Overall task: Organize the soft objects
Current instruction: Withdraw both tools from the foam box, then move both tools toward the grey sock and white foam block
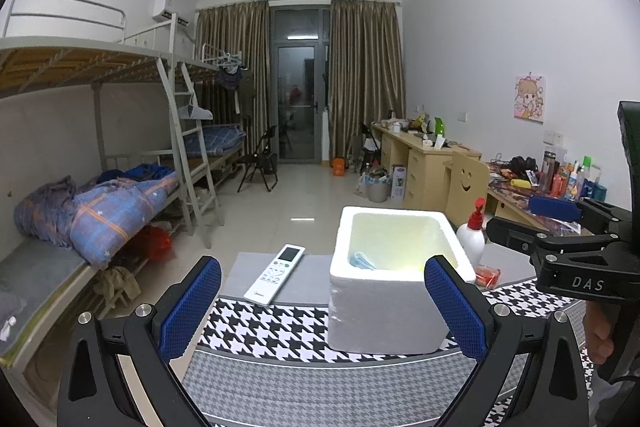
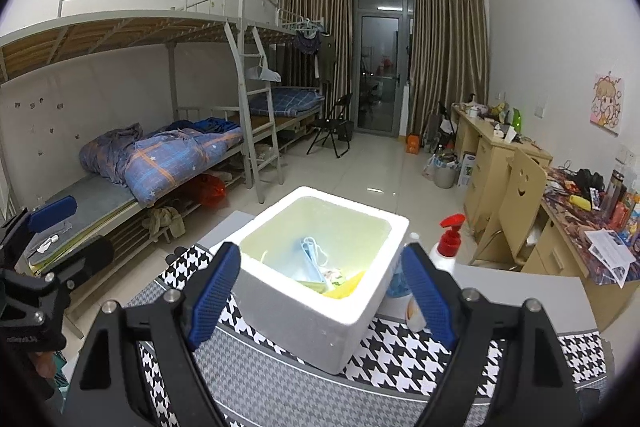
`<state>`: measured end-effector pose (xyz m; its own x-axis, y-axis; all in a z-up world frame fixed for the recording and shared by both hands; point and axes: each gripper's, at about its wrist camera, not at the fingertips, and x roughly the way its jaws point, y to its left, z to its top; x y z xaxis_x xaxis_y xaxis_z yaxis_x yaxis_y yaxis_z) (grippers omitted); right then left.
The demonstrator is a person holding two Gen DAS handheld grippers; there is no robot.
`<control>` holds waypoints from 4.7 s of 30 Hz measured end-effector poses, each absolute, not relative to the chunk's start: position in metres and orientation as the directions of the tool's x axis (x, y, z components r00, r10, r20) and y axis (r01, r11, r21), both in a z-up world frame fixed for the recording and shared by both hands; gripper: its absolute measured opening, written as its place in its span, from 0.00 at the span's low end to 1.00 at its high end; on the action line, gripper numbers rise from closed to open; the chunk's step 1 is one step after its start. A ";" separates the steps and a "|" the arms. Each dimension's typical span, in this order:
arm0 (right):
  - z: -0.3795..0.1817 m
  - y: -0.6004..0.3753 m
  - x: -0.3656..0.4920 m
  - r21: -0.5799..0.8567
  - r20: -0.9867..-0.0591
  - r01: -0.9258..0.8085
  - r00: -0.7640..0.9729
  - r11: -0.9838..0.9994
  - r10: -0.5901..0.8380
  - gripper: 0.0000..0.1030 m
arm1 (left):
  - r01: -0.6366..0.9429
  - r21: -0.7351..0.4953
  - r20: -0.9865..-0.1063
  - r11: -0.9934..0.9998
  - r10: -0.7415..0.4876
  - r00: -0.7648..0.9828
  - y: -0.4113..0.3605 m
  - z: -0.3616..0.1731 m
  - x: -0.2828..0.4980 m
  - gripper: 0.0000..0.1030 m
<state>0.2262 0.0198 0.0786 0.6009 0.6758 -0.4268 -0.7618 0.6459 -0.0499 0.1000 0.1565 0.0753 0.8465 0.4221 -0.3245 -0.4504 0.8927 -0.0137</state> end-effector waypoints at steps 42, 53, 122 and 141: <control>0.081 -0.056 0.172 -0.037 -0.349 -0.752 0.627 0.658 0.697 0.84 | -0.335 -0.029 -0.286 0.942 0.313 0.906 0.097 0.076 0.067 0.99; 0.078 -0.072 0.161 -0.037 -0.330 -0.755 0.627 0.654 0.706 0.84 | -0.307 -0.027 -0.286 0.951 0.287 0.914 0.083 0.071 0.062 0.99; 0.034 -0.175 0.134 0.021 -0.289 -0.602 0.761 0.798 0.581 0.93 | -0.092 -0.077 -0.295 0.993 0.066 0.953 0.007 0.029 0.063 0.99; 0.027 -0.212 0.148 0.051 -0.300 -0.529 0.801 0.847 0.518 0.93 | -0.020 -0.094 -0.340 0.995 -0.013 0.940 -0.020 0.016 0.082 0.99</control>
<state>0.1481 -0.2121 0.0274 0.8010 0.5178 -0.3005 -0.5286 0.8473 0.0510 0.0817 -0.0200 0.0157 0.9403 -0.0132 -0.3402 -0.0202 0.9953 -0.0943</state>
